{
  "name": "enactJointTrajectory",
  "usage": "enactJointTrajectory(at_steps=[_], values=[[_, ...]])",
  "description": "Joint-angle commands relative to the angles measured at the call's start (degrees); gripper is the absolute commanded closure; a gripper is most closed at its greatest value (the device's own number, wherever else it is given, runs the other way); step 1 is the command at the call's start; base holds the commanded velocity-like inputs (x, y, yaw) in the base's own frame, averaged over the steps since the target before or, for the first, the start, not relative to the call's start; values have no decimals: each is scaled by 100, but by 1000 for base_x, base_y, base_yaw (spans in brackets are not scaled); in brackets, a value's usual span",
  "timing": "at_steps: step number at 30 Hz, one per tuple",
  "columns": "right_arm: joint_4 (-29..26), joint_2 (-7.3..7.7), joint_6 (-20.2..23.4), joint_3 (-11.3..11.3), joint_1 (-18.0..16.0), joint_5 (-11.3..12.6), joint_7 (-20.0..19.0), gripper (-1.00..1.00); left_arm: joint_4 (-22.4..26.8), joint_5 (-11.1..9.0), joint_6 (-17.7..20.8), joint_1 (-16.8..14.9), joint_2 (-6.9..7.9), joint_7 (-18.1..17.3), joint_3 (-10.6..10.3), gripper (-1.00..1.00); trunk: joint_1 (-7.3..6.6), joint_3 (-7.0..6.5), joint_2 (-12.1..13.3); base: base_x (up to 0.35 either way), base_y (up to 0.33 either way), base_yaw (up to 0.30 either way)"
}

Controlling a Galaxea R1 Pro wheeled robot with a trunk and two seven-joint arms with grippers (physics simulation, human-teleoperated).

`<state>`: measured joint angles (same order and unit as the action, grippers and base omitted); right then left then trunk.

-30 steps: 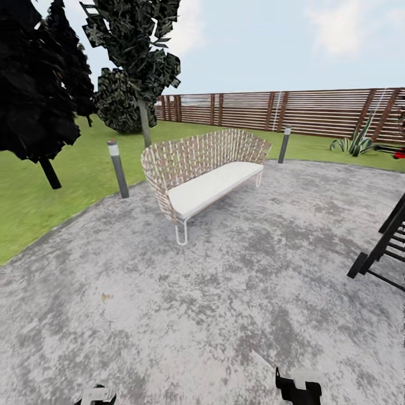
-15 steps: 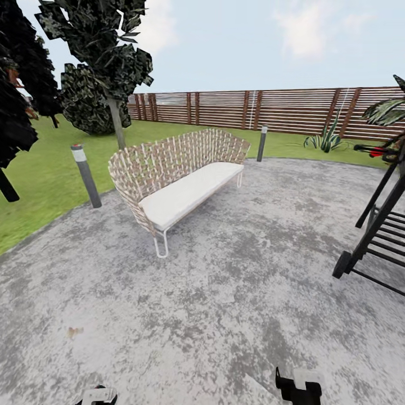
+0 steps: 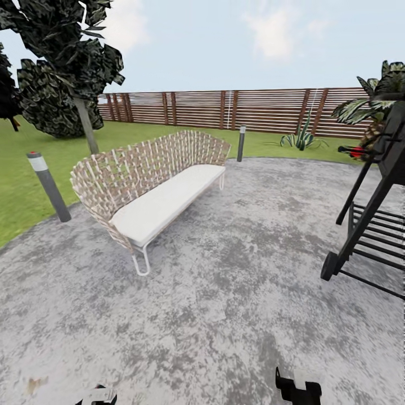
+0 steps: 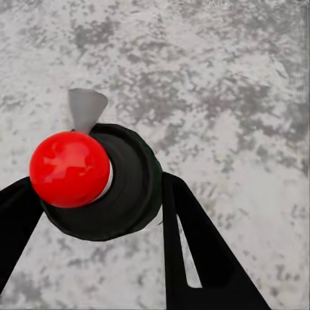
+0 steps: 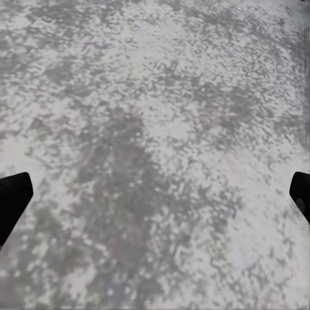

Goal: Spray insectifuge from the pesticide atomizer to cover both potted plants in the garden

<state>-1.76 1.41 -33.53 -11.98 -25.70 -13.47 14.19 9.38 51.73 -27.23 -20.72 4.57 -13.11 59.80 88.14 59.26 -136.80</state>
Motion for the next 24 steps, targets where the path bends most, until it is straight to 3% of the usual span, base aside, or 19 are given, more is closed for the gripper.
enactJointTrajectory(at_steps=[1, 6, 24], values=[[9, -1, -13, -33, -6, -62, 31, -100, 3, 13, -11, -2, 0, -44, 49, 100, 2, 5, -2, 324, 65, -266], [9, -1, -13, -33, -6, -67, 31, -100, 3, 21, -11, -2, 0, -43, 49, 100, 2, 5, -2, 334, 15, -204], [16, 9, -19, -33, 24, -72, 46, -100, 3, 16, -11, -2, 0, -37, 49, 100, 2, 5, -2, 339, 0, -6]])
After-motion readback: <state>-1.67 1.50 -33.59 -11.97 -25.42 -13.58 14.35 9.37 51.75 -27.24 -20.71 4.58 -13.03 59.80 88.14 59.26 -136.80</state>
